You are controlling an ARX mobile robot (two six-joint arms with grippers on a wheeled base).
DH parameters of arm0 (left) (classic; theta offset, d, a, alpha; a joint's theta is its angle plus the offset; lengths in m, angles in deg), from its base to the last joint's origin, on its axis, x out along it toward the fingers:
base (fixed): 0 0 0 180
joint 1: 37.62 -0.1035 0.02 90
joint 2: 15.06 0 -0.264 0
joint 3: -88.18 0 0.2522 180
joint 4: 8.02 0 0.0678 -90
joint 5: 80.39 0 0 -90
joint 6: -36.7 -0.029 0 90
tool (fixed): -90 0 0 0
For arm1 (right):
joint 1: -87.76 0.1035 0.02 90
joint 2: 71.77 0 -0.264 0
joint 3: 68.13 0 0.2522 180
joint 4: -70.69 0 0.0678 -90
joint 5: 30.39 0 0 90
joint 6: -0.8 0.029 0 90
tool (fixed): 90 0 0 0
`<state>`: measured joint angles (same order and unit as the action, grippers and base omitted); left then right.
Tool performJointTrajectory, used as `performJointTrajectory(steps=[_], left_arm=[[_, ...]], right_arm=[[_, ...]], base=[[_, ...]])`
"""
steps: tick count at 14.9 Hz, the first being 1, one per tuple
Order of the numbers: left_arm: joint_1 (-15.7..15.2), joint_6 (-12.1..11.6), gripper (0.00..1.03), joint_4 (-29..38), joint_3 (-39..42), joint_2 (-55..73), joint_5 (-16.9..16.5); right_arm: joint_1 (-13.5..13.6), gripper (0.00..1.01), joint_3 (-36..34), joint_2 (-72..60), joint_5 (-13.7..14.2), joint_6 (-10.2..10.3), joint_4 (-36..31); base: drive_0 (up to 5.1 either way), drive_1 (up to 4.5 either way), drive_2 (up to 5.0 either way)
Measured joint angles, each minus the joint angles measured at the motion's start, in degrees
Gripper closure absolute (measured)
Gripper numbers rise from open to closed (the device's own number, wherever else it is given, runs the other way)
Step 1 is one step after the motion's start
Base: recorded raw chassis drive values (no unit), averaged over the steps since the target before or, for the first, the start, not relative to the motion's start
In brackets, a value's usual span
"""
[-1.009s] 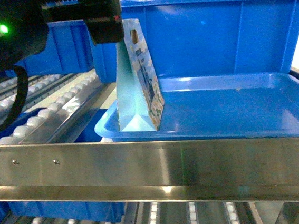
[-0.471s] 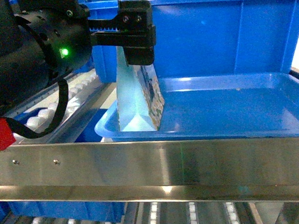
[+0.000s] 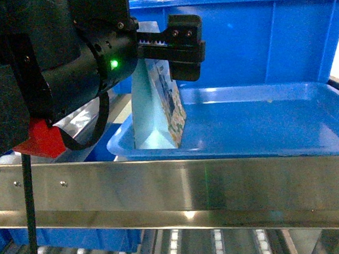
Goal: Move flower gift bag to table near conveyor
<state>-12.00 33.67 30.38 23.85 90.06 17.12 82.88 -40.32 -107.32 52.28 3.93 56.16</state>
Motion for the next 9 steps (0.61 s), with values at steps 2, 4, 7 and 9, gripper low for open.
performJointTrajectory(steps=[2,4,7,9], left_arm=[[0.04,-0.02,0.12,-0.39,-0.26,0.28,0.39],[0.04,0.0,0.28,-0.44,-0.35,0.28,0.9],[0.11,0.0,0.63,-0.44,-0.76,0.28,1.27],[0.26,0.07,0.84,-0.72,-0.79,0.28,1.68]], right_arm=[[0.0,0.99,0.0,-0.02,0.0,0.0,0.0],[0.0,0.99,0.0,0.0,0.0,0.0,0.0],[0.0,0.99,0.0,0.0,0.0,0.0,0.0],[0.0,0.99,0.0,0.0,0.0,0.0,0.0]], base=[[0.0,0.0,0.0],[0.0,0.0,0.0],[0.0,0.0,0.0],[0.0,0.0,0.0]])
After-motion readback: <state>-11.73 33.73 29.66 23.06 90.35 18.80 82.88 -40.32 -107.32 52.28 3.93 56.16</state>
